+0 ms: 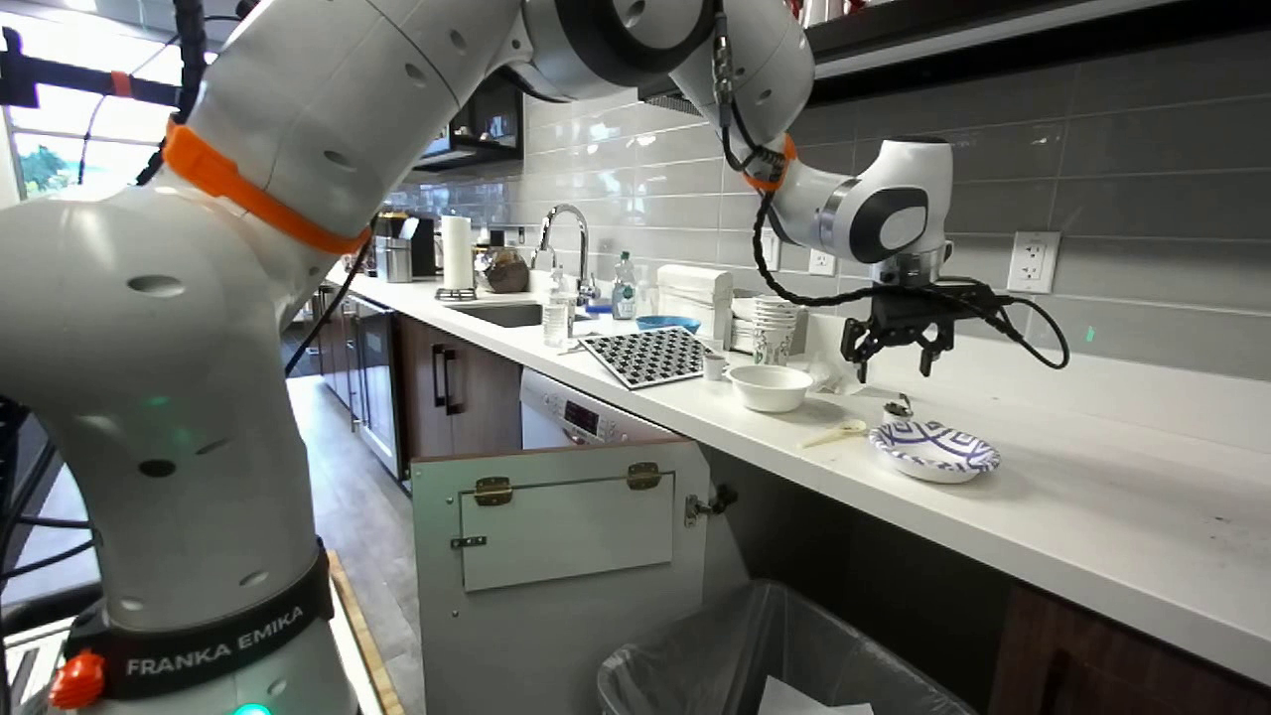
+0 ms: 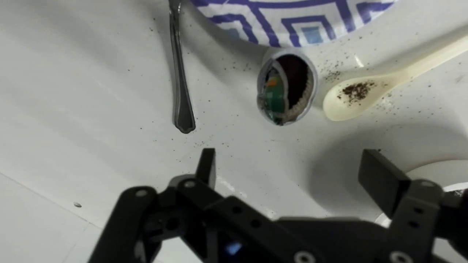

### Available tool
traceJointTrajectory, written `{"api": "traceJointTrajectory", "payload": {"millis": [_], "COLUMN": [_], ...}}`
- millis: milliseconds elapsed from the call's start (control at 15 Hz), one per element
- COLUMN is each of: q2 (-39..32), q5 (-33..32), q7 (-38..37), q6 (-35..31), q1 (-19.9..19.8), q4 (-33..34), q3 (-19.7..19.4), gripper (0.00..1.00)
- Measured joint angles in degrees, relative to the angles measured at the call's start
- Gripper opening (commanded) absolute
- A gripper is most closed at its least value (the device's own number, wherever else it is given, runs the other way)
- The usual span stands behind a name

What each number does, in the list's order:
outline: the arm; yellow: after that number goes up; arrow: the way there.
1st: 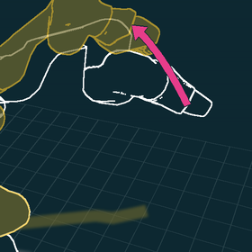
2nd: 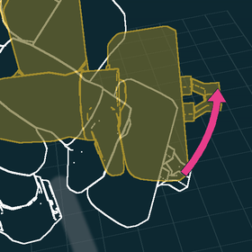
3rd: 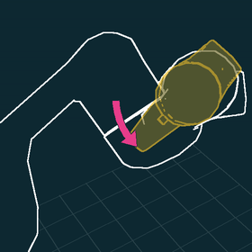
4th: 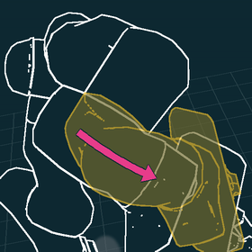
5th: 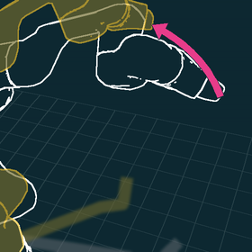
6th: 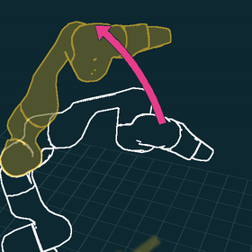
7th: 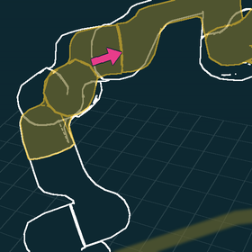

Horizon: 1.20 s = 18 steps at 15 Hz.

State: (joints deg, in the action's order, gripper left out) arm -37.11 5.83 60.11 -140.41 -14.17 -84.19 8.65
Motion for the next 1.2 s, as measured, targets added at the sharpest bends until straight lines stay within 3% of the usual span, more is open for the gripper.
{"api": "traceJointTrajectory", "payload": {"millis": [600, 933, 1200], "q2": [0.03, 0.03, 0.09], "q5": [4.58, 4.64, 4.95], "q7": [-18.68, -23.81, -24.17], "q6": [-2.60, -2.24, 2.03], "q1": [1.38, 1.44, 1.21], "q4": [-0.50, -0.58, -0.21], "q3": [-0.13, -0.04, 0.44], "gripper": [1.00, 1.00, 1.00]}}
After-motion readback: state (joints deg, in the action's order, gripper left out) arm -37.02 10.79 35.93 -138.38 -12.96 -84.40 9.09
